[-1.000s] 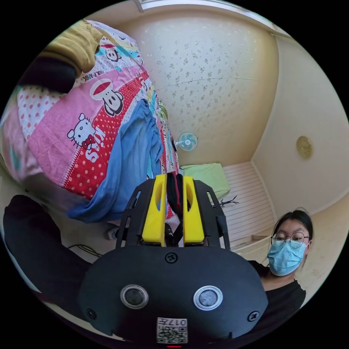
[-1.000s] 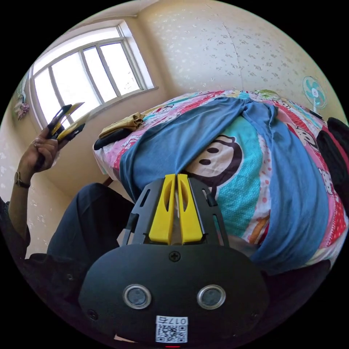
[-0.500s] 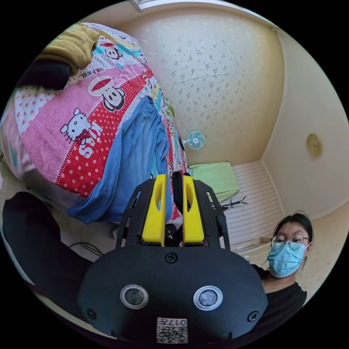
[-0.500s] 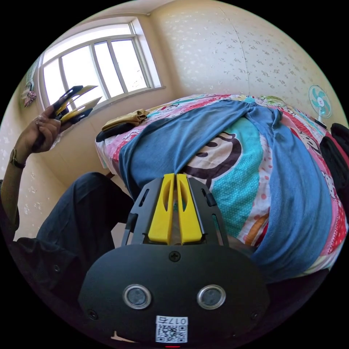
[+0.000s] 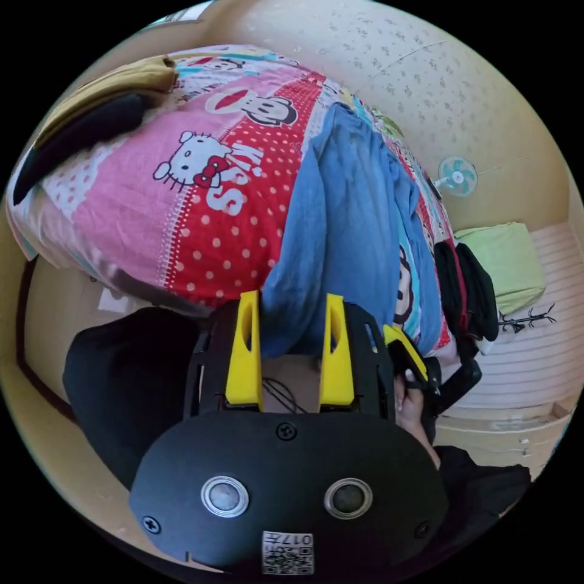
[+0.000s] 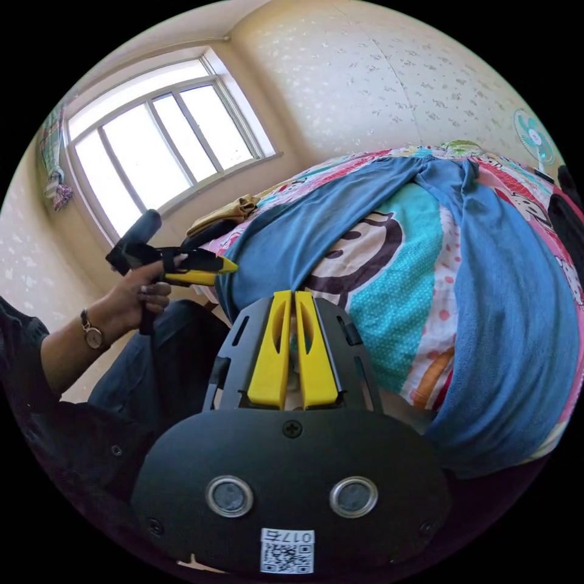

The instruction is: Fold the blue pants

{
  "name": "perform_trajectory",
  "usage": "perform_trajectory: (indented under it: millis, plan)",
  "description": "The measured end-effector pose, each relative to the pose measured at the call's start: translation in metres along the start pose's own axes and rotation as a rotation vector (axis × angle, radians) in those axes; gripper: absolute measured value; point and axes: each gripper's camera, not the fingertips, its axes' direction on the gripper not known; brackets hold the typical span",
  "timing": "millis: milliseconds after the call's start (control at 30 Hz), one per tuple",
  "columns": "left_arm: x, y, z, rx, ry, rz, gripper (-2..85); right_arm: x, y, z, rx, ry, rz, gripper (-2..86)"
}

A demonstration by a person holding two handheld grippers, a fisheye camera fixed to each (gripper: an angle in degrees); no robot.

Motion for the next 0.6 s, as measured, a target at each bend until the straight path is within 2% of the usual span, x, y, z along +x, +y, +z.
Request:
perform_trajectory:
  millis: [100, 200, 267, 300, 367, 433, 500, 600]
  plan:
    - [0.021, 0.001, 0.004, -0.031, -0.070, 0.065, 10.0, -0.002, -0.002, -0.003, -0.015, -0.001, 0.004, 0.9]
    - [0.050, 0.003, 0.001, -0.139, -0.108, 0.231, 3.6, -0.010, -0.010, -0.014, -0.017, -0.048, -0.025, 0.9]
    - [0.055, 0.007, -0.010, -0.131, -0.132, 0.283, 3.1, -0.019, -0.017, -0.026, -0.005, -0.065, -0.079, 1.0]
    - [0.049, 0.008, -0.015, -0.126, -0.144, 0.281, 3.0, -0.020, -0.018, -0.026, -0.013, -0.071, -0.090, 1.0]
    - [0.029, 0.006, -0.010, -0.158, -0.142, 0.203, 3.3, -0.021, -0.024, -0.013, -0.156, -0.020, -0.077, 1.2]
    - [0.001, 0.009, -0.009, -0.182, -0.104, 0.052, 4.6, -0.022, -0.030, -0.014, -0.225, 0.021, -0.102, 1.4]
    - [-0.008, 0.019, -0.018, -0.138, -0.117, -0.011, 4.9, -0.019, -0.039, -0.035, -0.208, 0.073, -0.083, 1.9]
    - [0.003, 0.037, -0.027, -0.100, -0.129, 0.026, 6.5, 0.002, -0.045, -0.086, -0.113, 0.276, 0.042, 4.0]
